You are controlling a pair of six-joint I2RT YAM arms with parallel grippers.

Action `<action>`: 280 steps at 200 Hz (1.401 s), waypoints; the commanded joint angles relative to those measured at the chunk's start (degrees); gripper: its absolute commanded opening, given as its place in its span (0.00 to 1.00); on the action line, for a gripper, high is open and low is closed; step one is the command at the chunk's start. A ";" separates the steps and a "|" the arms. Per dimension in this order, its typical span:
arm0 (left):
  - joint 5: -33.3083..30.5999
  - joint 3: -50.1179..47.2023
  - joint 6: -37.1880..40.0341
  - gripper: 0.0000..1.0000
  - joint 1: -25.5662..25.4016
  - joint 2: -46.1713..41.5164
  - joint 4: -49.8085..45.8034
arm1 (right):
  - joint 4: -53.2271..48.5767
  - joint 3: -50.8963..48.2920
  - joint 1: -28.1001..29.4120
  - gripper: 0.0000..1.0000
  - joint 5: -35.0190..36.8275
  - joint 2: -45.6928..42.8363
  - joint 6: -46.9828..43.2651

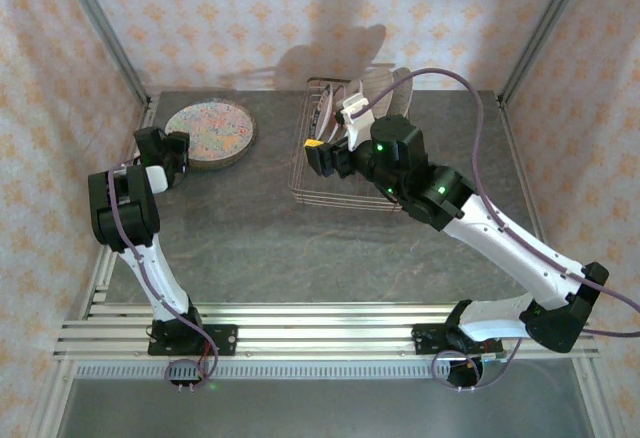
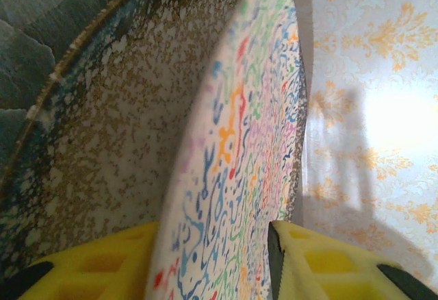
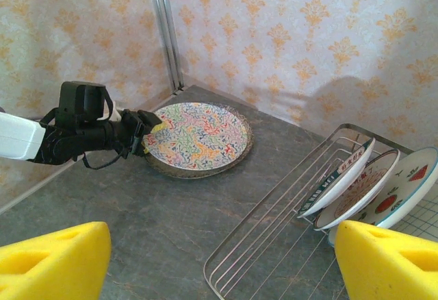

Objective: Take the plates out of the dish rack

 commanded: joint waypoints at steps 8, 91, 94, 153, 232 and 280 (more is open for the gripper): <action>0.31 3.32 2.41 0.47 0.40 -1.92 -6.20 | -0.22 1.94 0.34 0.85 1.58 -0.28 0.89; -0.98 10.26 6.33 0.57 0.38 -2.22 -25.52 | -0.57 1.68 0.33 0.85 2.38 -0.98 1.35; -1.10 10.42 6.39 0.57 0.35 -2.11 -25.89 | -0.59 1.72 0.34 0.85 2.39 -0.99 1.33; -2.40 13.15 7.72 0.59 0.37 -1.58 -33.44 | -1.14 1.42 0.34 0.86 4.32 -1.76 2.05; -4.60 14.79 8.52 0.62 0.34 -1.66 -39.73 | -1.30 1.37 0.32 0.86 4.97 -2.10 2.62; -6.66 15.07 8.88 0.64 0.37 -3.12 -42.60 | -0.92 1.30 0.33 0.86 6.41 -2.52 3.33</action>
